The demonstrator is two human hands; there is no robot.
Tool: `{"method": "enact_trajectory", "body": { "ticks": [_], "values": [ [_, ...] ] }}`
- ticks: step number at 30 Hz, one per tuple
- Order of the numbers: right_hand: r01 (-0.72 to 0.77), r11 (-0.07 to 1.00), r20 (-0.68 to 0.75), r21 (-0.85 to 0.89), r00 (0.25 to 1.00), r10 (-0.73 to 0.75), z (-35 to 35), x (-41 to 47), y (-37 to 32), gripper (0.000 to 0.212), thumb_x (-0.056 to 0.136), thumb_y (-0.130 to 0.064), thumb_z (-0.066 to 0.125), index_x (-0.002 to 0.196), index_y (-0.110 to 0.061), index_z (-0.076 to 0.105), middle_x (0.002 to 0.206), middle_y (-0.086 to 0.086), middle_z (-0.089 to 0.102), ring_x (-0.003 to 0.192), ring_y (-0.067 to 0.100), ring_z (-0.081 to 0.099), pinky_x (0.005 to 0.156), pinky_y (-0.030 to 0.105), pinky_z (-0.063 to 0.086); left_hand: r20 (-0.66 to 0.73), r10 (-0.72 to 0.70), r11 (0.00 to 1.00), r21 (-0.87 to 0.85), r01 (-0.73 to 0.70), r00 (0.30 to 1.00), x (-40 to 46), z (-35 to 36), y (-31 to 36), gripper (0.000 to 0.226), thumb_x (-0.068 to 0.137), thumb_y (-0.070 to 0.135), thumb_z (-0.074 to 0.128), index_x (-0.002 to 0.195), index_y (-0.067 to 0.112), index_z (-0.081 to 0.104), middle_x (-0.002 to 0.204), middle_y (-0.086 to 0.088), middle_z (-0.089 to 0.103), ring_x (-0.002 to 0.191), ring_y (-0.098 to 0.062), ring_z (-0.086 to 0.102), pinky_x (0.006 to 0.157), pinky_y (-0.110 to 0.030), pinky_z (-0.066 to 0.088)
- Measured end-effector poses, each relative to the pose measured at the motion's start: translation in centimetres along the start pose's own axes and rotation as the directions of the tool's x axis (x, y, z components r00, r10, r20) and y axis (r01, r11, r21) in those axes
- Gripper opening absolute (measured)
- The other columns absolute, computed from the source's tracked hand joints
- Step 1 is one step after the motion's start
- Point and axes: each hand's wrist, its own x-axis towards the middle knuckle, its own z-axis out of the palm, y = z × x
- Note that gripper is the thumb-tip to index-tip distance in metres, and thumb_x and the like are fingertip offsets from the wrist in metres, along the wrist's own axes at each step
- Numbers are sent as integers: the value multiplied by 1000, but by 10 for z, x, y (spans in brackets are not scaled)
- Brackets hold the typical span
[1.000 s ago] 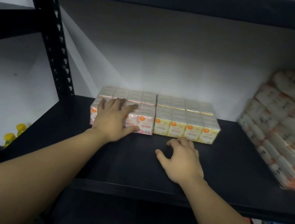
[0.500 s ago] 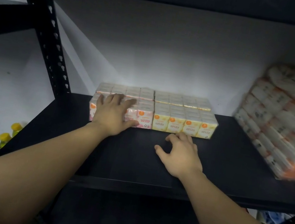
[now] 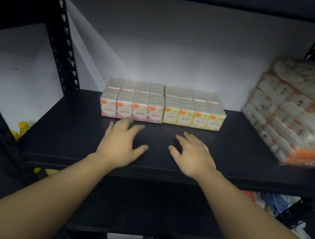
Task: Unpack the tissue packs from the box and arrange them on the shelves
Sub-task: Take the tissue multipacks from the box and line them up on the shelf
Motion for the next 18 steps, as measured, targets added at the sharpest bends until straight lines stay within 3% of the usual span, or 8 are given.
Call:
{"method": "enact_trajectory", "body": {
  "ticks": [4, 8, 11, 14, 18],
  "values": [
    [75, 997, -135, -16, 988, -76, 19, -62, 6, 66, 106, -62, 21, 163, -30, 23, 172, -2, 14, 159, 17, 8, 129, 41, 5, 40, -67, 996, -47, 69, 997, -61, 6, 32, 68, 100, 65, 46, 159, 32, 39, 168, -1, 31, 157, -20, 21, 130, -47, 7],
    [236, 965, -299, 117, 935, -192, 61, -138, 27, 64, 104, -52, 44, 161, -26, 31, 173, -1, 12, 160, 15, 2, 129, 44, 4, -8, -11, 1000, 1, 11, 1000, -135, 32, 60, 73, 100, 62, 49, 163, 28, 31, 173, -2, 18, 161, -21, 7, 128, -46, -6],
    [218, 949, -208, 226, 963, -171, 105, -184, 50, 64, 103, -51, 46, 161, -25, 32, 173, -2, 11, 159, 13, 4, 129, 45, 7, 60, -30, 999, -26, 31, 998, -186, 65, 73, 74, 100, 59, 52, 163, 28, 31, 173, -4, 18, 161, -22, 9, 128, -48, -2],
    [130, 957, -35, 259, 991, -125, 152, -217, 74, 66, 102, -52, 48, 161, -25, 33, 172, 2, 18, 157, 21, 17, 127, 46, 20, 191, -102, 990, -75, 118, 976, -229, 108, 77, 73, 100, 59, 55, 162, 28, 32, 171, -4, 24, 159, -24, 16, 129, -52, 8],
    [-50, 957, 169, 285, 986, 2, 217, -255, 98, 62, 100, -47, 57, 154, -19, 47, 162, 8, 39, 146, 30, 38, 117, 44, 35, 371, -178, 972, -80, 222, 911, -290, 175, 73, 75, 93, 65, 46, 156, 22, 46, 160, -9, 44, 147, -32, 39, 122, -53, 32]
  ]
}}
